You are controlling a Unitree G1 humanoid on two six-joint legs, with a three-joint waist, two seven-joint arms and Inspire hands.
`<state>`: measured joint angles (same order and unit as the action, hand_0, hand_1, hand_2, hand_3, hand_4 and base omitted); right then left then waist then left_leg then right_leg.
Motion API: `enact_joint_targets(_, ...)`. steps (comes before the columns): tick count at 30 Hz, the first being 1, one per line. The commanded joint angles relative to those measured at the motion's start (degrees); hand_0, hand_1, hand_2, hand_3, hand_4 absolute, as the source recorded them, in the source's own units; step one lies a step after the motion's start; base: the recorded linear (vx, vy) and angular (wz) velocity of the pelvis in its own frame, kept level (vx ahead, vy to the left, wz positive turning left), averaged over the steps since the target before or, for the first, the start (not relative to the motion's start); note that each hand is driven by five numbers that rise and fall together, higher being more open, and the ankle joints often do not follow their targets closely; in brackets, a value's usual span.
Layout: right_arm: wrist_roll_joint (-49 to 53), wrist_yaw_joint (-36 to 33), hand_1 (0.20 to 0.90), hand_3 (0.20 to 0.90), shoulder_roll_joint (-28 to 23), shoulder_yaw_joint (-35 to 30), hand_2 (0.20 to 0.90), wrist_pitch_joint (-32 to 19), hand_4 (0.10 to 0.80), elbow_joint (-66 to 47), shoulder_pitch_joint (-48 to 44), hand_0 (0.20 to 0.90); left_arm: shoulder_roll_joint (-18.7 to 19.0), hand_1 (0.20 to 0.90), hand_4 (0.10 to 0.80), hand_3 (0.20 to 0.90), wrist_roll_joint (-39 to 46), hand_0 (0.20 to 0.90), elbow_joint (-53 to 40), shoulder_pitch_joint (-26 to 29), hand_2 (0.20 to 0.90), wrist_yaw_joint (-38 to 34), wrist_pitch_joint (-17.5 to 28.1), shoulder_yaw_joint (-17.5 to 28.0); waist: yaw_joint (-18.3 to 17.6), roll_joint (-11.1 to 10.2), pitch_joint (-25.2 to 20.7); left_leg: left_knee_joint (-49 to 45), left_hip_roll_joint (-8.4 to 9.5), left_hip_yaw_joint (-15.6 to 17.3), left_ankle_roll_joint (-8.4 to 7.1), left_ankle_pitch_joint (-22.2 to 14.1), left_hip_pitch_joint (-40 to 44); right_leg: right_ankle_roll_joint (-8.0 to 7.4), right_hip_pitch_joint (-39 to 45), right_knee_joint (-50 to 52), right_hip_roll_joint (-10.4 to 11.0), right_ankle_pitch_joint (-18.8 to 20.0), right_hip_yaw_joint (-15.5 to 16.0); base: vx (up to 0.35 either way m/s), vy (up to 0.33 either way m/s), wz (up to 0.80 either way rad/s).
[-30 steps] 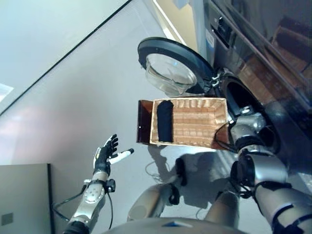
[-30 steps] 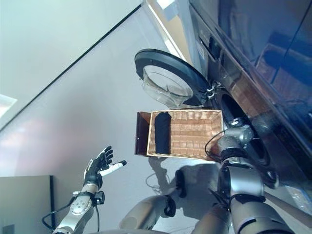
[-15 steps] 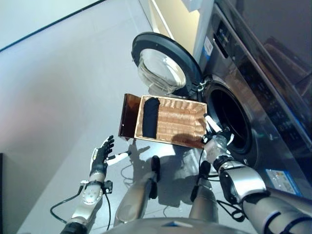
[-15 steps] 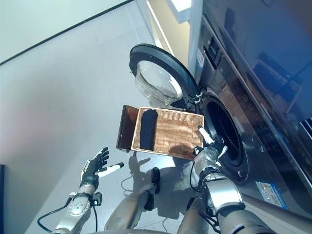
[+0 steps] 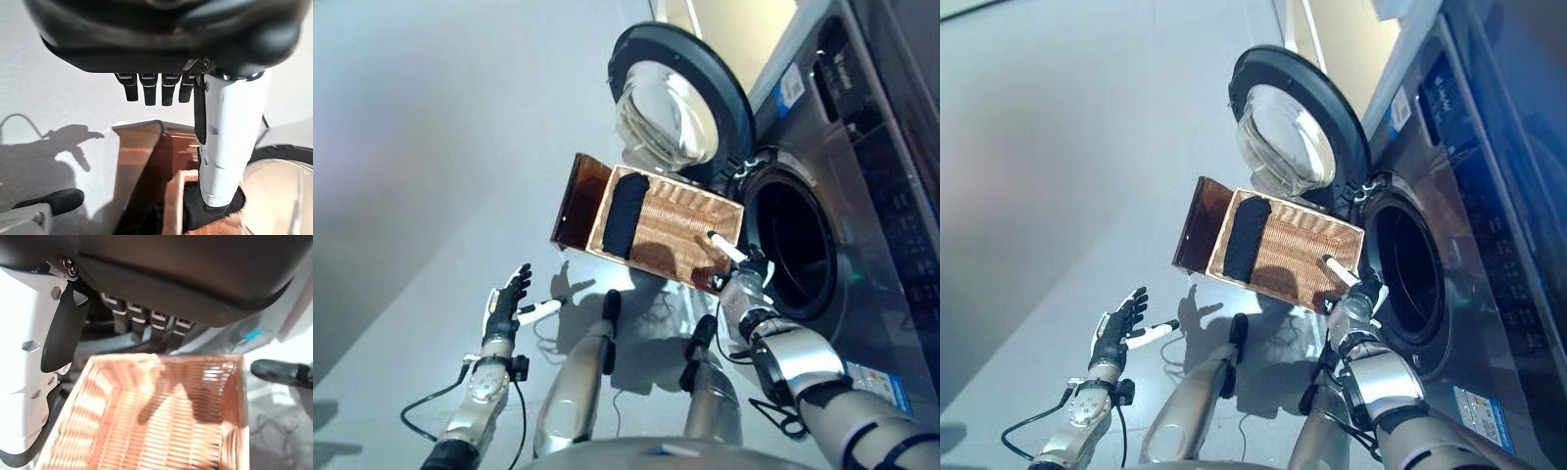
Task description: Pick up the clothes and place them into the washing machine
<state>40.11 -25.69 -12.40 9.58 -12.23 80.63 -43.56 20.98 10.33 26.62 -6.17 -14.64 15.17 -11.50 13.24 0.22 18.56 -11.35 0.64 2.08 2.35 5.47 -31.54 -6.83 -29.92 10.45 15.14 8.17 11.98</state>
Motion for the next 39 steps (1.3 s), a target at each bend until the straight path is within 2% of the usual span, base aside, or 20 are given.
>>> enact_joint_targets(1,-3.1,-1.9,0.900,0.900,-1.4,2.1,0.900,-1.6,0.800,-2.8,-2.9,0.900,3.5,0.900,0.800,0.900,-1.5,0.900,-7.6,-0.8,0.900,-2.9,2.5,3.7,1.9,-0.4,0.3,-4.4,-1.83,-0.2,-5.06,-6.1,-6.1,2.12,1.8,3.5,0.5,-10.0,0.3,0.025,0.004,0.13)
enact_joint_targets(16,-3.4,-2.1,0.900,0.900,1.2,4.7,0.900,-1.1,0.800,-2.3,-6.0,0.900,3.1,0.900,0.800,0.900,-3.7,0.900,-12.7,2.3,0.900,-5.4,2.7,5.6,5.2,-4.9,1.8,-5.7,-1.57,-2.0,-5.40,-7.0,-9.5,2.12,2.4,1.8,0.2,-9.9,3.2,0.029,-0.016,0.10)
enact_joint_targets(29,-2.2,-1.9,0.900,0.900,4.4,5.2,0.900,-1.8,0.800,-3.5,-8.4,0.900,3.7,0.900,0.800,0.900,-4.4,0.900,-14.8,4.0,0.900,-6.4,2.3,6.8,8.1,-7.2,4.0,-7.2,-0.67,-3.8,-5.38,-7.9,-12.2,1.95,3.4,0.9,0.0,-9.9,5.7,0.014,-0.009,0.15)
enact_joint_targets(39,-1.0,-1.7,0.900,0.900,7.6,6.8,0.900,-2.8,0.800,-4.9,-10.2,0.900,4.2,0.900,0.800,0.900,-4.5,0.900,-15.9,5.3,0.900,-7.0,2.1,7.4,9.8,-8.9,5.3,-10.3,-0.77,-5.1,-5.60,-9.3,-14.6,1.89,4.3,0.3,-0.7,-10.0,6.9,0.023,-0.014,0.09)
